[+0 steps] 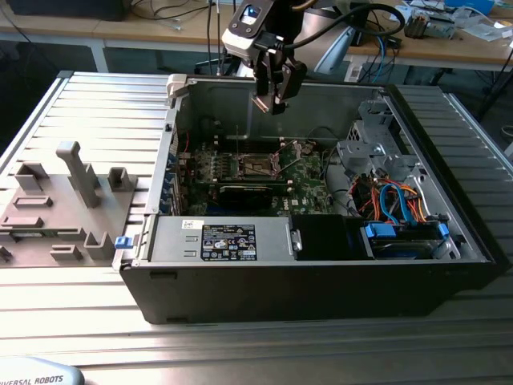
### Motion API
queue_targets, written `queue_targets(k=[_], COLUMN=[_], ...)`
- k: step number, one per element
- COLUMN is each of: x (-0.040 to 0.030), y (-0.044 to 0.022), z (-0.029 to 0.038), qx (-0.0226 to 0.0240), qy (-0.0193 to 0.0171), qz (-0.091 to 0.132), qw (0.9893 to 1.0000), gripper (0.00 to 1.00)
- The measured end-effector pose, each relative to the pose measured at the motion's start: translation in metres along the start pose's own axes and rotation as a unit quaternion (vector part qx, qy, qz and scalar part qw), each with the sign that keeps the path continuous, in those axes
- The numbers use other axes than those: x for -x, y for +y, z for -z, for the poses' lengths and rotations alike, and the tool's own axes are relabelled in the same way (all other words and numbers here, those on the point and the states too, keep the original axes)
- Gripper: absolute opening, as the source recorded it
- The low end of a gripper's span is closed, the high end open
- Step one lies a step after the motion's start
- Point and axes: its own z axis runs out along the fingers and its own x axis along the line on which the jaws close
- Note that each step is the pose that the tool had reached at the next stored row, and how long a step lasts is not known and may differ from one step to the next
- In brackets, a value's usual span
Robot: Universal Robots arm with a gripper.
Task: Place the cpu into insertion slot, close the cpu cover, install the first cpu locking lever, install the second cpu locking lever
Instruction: 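Place the cpu into insertion slot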
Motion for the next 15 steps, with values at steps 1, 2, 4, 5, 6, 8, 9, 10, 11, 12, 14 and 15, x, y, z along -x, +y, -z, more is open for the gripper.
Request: queue_targets(k=[1,2,4,5,6,8,9,10,11,12,14,15], x=[0.0,0.0,0.0,0.0,0.0,0.0,0.0,0.0,0.0,0.0,0.0,0.0], y=[0.0,0.0,0.0,0.0,0.0,0.0,0.0,0.0,0.0,0.0,0.0,0.0], z=[0.0,0.0,0.0,0.0,0.0,0.0,0.0,0.0,0.0,0.0,0.0,-0.0001], qx=[0.0,0.0001,0.0,0.0001,0.0001,0.0001,0.0,0.0001,0.0001,0.0001,0.0001,0.0001], qy=[0.0,-0.0001,-0.0001,-0.0001,-0.0001,-0.0002,-0.0002,-0.0002,-0.0002,-0.0002,-0.0003,-0.0003], qz=[0.0,-0.001,-0.001,-0.002,-0.002,-0.003,-0.004,-0.004,-0.004,-0.005,-0.005,-0.006], qw=[1.0,1.0,1.0,1.0,1.0,1.0,1.0,1.0,1.0,1.0,1.0,1.0], gripper=[0.54,0.54,0.54,0.54,0.54,0.54,0.54,0.54,0.54,0.54,0.54,0.54])
